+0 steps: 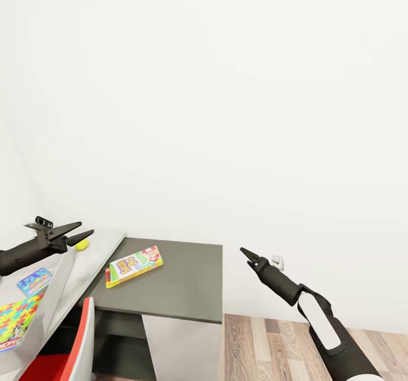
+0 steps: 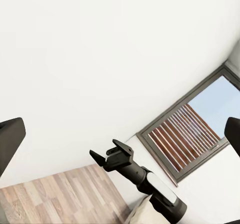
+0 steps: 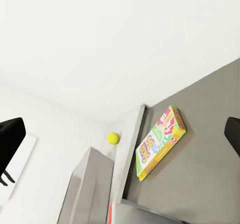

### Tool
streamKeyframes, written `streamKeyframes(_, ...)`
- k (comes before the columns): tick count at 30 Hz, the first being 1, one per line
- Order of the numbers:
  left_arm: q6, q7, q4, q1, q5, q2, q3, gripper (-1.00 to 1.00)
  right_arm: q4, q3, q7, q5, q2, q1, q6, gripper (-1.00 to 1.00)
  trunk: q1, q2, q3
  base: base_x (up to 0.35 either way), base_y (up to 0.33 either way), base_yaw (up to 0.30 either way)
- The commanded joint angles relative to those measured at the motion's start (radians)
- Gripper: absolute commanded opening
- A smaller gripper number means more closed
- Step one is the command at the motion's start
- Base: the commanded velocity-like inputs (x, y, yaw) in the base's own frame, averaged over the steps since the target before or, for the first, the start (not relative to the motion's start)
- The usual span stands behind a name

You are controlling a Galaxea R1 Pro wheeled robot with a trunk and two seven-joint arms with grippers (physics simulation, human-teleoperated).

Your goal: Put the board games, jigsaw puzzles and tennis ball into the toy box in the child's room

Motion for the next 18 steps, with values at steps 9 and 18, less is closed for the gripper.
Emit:
streamKeyframes(9,0.011,-0.004,0.0,0.0,-0.001,0.0,0.0,1.0,0.001,0.001,-0.003,-0.006,0.0,0.0,0.005,1.0,0.0,-0.001,0.009,0.0,0.0,-0.155)
streamKeyframes(18,0.011,-0.002,0.0,0.0,-0.003,0.0,0.0,1.0,0.001,0.001,-0.004,-0.005,0.001,0.0,0.005,1.0,0.0,-0.001,0.019,0.0,0.0,-0.186)
